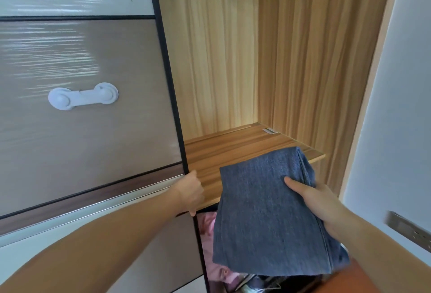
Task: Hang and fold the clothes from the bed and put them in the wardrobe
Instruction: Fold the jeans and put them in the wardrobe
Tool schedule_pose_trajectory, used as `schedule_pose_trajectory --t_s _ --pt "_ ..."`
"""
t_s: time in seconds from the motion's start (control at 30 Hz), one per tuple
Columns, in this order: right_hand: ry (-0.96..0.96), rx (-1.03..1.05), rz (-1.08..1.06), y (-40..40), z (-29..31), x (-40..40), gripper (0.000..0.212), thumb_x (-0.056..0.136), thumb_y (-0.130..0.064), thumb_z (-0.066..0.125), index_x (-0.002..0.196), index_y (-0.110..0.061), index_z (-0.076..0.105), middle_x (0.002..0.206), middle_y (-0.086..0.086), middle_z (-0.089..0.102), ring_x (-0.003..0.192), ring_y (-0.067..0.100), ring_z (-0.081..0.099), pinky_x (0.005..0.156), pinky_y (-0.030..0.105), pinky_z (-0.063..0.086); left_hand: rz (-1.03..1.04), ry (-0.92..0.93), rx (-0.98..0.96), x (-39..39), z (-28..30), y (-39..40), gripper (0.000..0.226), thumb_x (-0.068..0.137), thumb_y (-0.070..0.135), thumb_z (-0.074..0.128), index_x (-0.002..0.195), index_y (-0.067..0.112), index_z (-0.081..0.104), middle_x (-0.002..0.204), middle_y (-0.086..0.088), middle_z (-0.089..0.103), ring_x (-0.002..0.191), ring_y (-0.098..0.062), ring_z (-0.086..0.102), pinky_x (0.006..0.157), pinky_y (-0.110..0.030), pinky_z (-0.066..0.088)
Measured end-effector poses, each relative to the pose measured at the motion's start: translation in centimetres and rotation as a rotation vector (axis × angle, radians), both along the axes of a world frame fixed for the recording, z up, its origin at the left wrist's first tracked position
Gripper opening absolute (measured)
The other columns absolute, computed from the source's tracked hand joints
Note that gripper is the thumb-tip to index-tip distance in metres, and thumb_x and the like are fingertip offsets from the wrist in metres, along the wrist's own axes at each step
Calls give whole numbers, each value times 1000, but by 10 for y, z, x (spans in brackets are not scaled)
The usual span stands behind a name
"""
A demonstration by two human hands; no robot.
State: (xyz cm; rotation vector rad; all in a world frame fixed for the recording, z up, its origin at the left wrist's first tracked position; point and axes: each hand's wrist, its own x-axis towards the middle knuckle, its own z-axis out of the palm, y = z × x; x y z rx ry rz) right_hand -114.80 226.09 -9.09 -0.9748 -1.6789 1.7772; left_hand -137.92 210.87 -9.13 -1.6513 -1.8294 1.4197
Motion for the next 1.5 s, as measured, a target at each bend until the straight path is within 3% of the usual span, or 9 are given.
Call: schedule_pose_trajectory --t_s 0.33,0.5,0.57,0.67,0.77,0.87,1.0,1.33,1.5 --pt "-4 12 76 -21 13 -36 33 84 -36 73 109 -16 66 98 3 71 89 22 67 68 30 50 147 -209 335 0 0 -34 25 98 23 45 99 15 69 103 -5 71 99 -25 64 101 -38 29" --pt "90 -45 97 -2 40 -42 40 81 -38 74 114 -15 68 98 6 75 87 25 71 68 32 52 708 -1637 1409 21 5 -30 44 103 31 42 70 10 62 77 -6 66 72 -19 60 65 -29 43" --pt "141 -94 156 10 53 -43 34 83 -39 71 109 -17 70 94 6 77 82 24 73 70 35 54 940 -2184 1499 28 13 -23 49 99 47 46 67 19 71 71 -2 68 64 -13 63 60 -25 46" --pt "169 -153 239 31 62 -49 26 88 -39 63 100 -17 71 88 7 77 71 22 74 71 37 53 970 -2493 1420 23 21 -10 61 97 57 38 70 23 80 83 -3 75 72 -14 73 68 -29 52" --pt "106 -158 263 62 52 -61 27 87 -39 63 99 -16 71 88 10 76 70 24 73 72 38 53 1055 -2562 1438 15 29 9 73 89 73 34 104 17 77 108 -11 73 99 -26 71 84 -38 52" --pt "-16 -120 241 105 27 -77 35 81 -41 71 107 -17 70 92 12 76 82 31 72 77 42 55 1097 -2512 1423 11 26 41 74 82 79 38 82 18 80 92 -9 76 90 -25 70 76 -37 51" --pt "-155 -149 249 165 -6 -93 45 78 -44 75 111 -14 69 98 15 75 94 35 70 90 50 53 1171 -2315 1341 8 3 100 32 87 46 65 105 19 71 93 -2 77 82 -16 73 69 -27 57" --pt "-248 -26 369 230 -8 -182 40 78 -35 73 109 -10 68 95 13 74 91 31 68 89 43 53 1212 -2356 1762 -49 -41 155 36 89 19 66 124 12 61 102 -9 75 83 -20 73 65 -30 58" --pt "-153 443 272 249 -15 -256 61 83 -39 72 135 -16 46 123 -3 56 111 22 55 88 33 41 974 -1763 2035 -123 -48 180 59 87 27 73 137 25 42 128 5 59 112 -18 61 94 -38 50"
